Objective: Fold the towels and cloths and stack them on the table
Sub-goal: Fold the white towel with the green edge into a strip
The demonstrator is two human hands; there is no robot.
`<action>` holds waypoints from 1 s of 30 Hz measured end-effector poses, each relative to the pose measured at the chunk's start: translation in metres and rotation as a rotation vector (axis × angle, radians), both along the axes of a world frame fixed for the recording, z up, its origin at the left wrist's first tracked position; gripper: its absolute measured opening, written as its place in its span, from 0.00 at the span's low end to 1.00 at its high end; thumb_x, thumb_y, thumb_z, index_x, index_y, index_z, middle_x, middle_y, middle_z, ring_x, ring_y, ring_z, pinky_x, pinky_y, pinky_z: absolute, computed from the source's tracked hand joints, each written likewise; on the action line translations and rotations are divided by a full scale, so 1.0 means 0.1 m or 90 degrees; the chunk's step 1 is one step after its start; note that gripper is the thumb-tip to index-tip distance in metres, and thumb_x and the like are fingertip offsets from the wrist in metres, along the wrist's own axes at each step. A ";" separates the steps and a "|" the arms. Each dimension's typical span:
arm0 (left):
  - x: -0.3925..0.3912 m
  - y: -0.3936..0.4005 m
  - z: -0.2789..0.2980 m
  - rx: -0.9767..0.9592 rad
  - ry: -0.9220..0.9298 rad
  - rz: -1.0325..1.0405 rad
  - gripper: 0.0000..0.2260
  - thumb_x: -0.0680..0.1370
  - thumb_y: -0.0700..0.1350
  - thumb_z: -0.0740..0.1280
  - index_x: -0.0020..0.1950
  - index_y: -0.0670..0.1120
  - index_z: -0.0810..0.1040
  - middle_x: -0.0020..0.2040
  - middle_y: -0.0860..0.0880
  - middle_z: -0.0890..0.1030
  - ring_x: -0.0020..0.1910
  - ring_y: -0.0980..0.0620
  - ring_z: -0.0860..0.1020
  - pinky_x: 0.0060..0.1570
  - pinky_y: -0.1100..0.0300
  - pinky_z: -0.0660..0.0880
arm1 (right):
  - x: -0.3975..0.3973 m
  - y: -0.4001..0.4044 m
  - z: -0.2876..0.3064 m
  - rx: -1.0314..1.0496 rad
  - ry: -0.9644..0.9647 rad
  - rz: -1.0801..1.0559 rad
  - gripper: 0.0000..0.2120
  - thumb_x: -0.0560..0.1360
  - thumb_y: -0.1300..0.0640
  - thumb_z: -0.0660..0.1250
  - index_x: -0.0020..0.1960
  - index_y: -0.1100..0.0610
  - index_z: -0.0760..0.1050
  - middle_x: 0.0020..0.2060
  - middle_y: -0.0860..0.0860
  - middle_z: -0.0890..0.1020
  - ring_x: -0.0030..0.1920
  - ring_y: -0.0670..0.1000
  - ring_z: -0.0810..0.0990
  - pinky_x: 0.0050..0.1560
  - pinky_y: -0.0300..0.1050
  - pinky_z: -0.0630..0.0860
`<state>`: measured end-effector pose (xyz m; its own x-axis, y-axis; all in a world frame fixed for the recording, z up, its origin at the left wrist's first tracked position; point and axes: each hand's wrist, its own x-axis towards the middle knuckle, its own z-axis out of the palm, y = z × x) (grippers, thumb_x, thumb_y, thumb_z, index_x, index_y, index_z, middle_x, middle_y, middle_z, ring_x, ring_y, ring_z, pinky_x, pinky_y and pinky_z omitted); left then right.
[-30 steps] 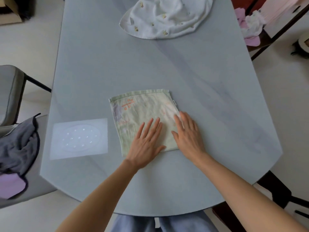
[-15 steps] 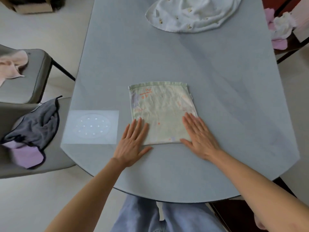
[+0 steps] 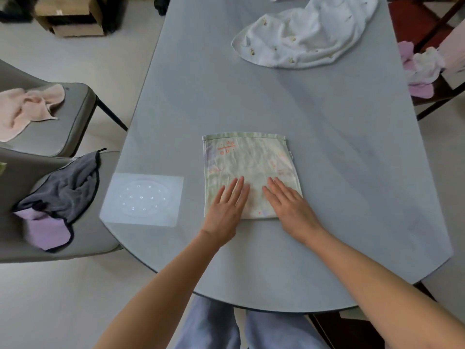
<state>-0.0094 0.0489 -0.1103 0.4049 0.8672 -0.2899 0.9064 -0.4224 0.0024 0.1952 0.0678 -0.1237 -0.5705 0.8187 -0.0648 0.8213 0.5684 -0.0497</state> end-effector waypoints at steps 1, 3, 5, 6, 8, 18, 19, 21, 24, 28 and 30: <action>0.04 0.03 0.01 0.001 -0.004 0.024 0.40 0.75 0.39 0.59 0.77 0.43 0.35 0.77 0.42 0.34 0.75 0.43 0.33 0.75 0.47 0.38 | -0.04 0.02 0.03 -0.013 -0.012 -0.034 0.33 0.66 0.68 0.55 0.71 0.62 0.67 0.71 0.61 0.68 0.71 0.60 0.67 0.67 0.54 0.68; 0.08 0.11 0.01 -0.029 0.003 0.068 0.44 0.73 0.46 0.63 0.77 0.45 0.34 0.76 0.41 0.32 0.74 0.41 0.31 0.74 0.43 0.37 | -0.12 0.11 0.09 -0.046 -0.060 -0.078 0.43 0.65 0.68 0.63 0.78 0.58 0.52 0.77 0.60 0.52 0.77 0.58 0.50 0.75 0.57 0.49; 0.08 0.23 0.00 -0.091 0.026 0.084 0.47 0.72 0.50 0.65 0.77 0.47 0.33 0.76 0.41 0.32 0.74 0.39 0.31 0.74 0.41 0.39 | -0.20 0.25 0.17 -0.142 -0.100 -0.112 0.47 0.70 0.64 0.66 0.78 0.55 0.39 0.77 0.56 0.39 0.77 0.56 0.40 0.75 0.57 0.39; 0.08 0.30 0.01 -0.123 0.037 0.083 0.46 0.73 0.50 0.65 0.77 0.47 0.34 0.77 0.42 0.33 0.75 0.39 0.32 0.74 0.40 0.40 | -0.22 0.34 0.20 -0.195 -0.117 -0.117 0.46 0.72 0.63 0.65 0.78 0.55 0.37 0.77 0.55 0.38 0.77 0.55 0.39 0.75 0.55 0.40; 0.06 0.37 0.00 -0.149 0.041 0.072 0.44 0.75 0.48 0.64 0.78 0.47 0.35 0.77 0.43 0.35 0.76 0.38 0.36 0.74 0.40 0.44 | -0.22 0.45 0.23 -0.248 -0.135 -0.101 0.42 0.74 0.64 0.62 0.78 0.56 0.38 0.77 0.54 0.38 0.77 0.55 0.40 0.76 0.51 0.45; -0.27 0.16 0.16 -0.198 -0.113 0.094 0.22 0.80 0.38 0.54 0.73 0.52 0.66 0.68 0.48 0.71 0.65 0.45 0.71 0.60 0.54 0.70 | 0.07 0.34 0.34 -0.316 -0.136 -0.068 0.17 0.71 0.71 0.57 0.53 0.58 0.76 0.52 0.57 0.79 0.54 0.60 0.78 0.47 0.48 0.73; -0.30 0.21 0.23 -0.239 -0.139 0.114 0.18 0.81 0.40 0.55 0.69 0.51 0.71 0.62 0.48 0.75 0.60 0.45 0.74 0.57 0.54 0.71 | 0.07 0.38 0.36 -0.355 -0.131 -0.063 0.14 0.69 0.71 0.58 0.46 0.58 0.76 0.47 0.57 0.79 0.51 0.59 0.79 0.44 0.47 0.72; -0.38 0.25 0.34 -0.334 -0.164 0.110 0.11 0.81 0.42 0.57 0.51 0.45 0.79 0.47 0.48 0.80 0.48 0.45 0.76 0.46 0.58 0.71 | 0.07 0.41 0.44 -0.438 -0.139 -0.046 0.10 0.67 0.70 0.59 0.35 0.57 0.72 0.36 0.55 0.77 0.42 0.56 0.78 0.38 0.45 0.71; -0.46 0.27 0.45 -0.467 -0.132 0.090 0.15 0.78 0.44 0.63 0.32 0.45 0.67 0.30 0.51 0.68 0.32 0.51 0.67 0.34 0.59 0.64 | 0.06 0.39 0.59 -0.592 -0.137 -0.061 0.07 0.67 0.66 0.67 0.33 0.58 0.73 0.28 0.50 0.71 0.30 0.49 0.71 0.30 0.40 0.65; -0.57 0.37 0.58 -0.504 -0.174 0.138 0.17 0.76 0.47 0.68 0.29 0.49 0.68 0.28 0.54 0.65 0.29 0.55 0.63 0.32 0.61 0.61 | 0.13 0.48 0.80 -0.660 -0.100 -0.091 0.07 0.68 0.60 0.73 0.34 0.57 0.76 0.27 0.48 0.70 0.28 0.45 0.68 0.28 0.40 0.63; -0.64 0.47 0.64 -0.428 -0.251 0.194 0.20 0.75 0.45 0.68 0.27 0.49 0.64 0.27 0.53 0.63 0.28 0.55 0.61 0.31 0.60 0.58 | 0.15 0.56 0.86 -0.604 -0.053 -0.113 0.10 0.70 0.57 0.72 0.33 0.58 0.75 0.26 0.47 0.68 0.28 0.45 0.66 0.28 0.39 0.61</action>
<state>-0.0734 0.0959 -0.0460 0.3602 0.6475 -0.6715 0.8608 0.0466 0.5068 0.2100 0.1237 -0.0378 -0.4074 0.4797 -0.7771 0.9129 0.1891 -0.3619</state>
